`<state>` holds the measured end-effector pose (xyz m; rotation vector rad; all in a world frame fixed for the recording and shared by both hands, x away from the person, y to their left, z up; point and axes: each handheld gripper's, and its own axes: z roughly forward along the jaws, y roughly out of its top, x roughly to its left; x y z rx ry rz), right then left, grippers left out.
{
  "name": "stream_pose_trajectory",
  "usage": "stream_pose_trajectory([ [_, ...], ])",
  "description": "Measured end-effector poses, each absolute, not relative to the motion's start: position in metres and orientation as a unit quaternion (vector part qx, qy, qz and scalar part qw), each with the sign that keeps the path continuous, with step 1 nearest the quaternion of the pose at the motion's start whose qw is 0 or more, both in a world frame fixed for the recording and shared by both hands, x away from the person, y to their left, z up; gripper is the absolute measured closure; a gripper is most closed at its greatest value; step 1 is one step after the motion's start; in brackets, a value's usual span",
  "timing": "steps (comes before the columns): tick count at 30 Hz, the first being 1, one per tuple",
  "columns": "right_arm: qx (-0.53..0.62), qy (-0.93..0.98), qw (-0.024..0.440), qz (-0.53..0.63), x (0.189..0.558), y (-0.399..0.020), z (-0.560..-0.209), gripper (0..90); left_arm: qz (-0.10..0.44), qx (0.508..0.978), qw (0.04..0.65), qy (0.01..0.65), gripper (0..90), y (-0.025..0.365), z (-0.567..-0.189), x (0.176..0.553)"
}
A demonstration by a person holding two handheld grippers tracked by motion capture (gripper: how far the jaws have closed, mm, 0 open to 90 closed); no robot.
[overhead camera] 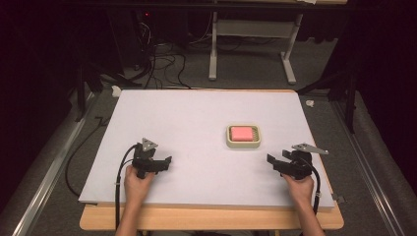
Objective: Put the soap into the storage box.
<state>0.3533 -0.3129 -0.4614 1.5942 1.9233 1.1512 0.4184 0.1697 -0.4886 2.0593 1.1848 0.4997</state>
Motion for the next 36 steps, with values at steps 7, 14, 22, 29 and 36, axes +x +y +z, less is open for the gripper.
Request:
stream_pose_trajectory([
  [7, 0.567, 0.694, 0.196, 0.397, 0.358, -0.306, -0.466, 28.2, 0.193, 0.795, 0.349, 0.457, 16.1, 0.170, -0.489, 0.418],
  [14, 0.568, 0.701, 0.205, 0.380, 0.365, -0.300, -0.469, 28.9, 0.193, 0.795, 0.349, 0.457, 16.1, 0.170, -0.489, 0.418],
  [22, 0.567, 0.709, 0.219, 0.357, 0.371, -0.294, -0.474, 29.1, 0.193, 0.795, 0.349, 0.457, 16.1, 0.170, -0.489, 0.418],
  [29, 0.568, 0.715, 0.229, 0.337, 0.374, -0.290, -0.478, 29.2, 0.194, 0.795, 0.349, 0.457, 16.1, 0.170, -0.489, 0.418],
  [36, 0.571, 0.715, 0.236, 0.327, 0.376, -0.287, -0.479, 29.2, 0.194, 0.795, 0.349, 0.457, 16.1, 0.169, -0.489, 0.418],
])
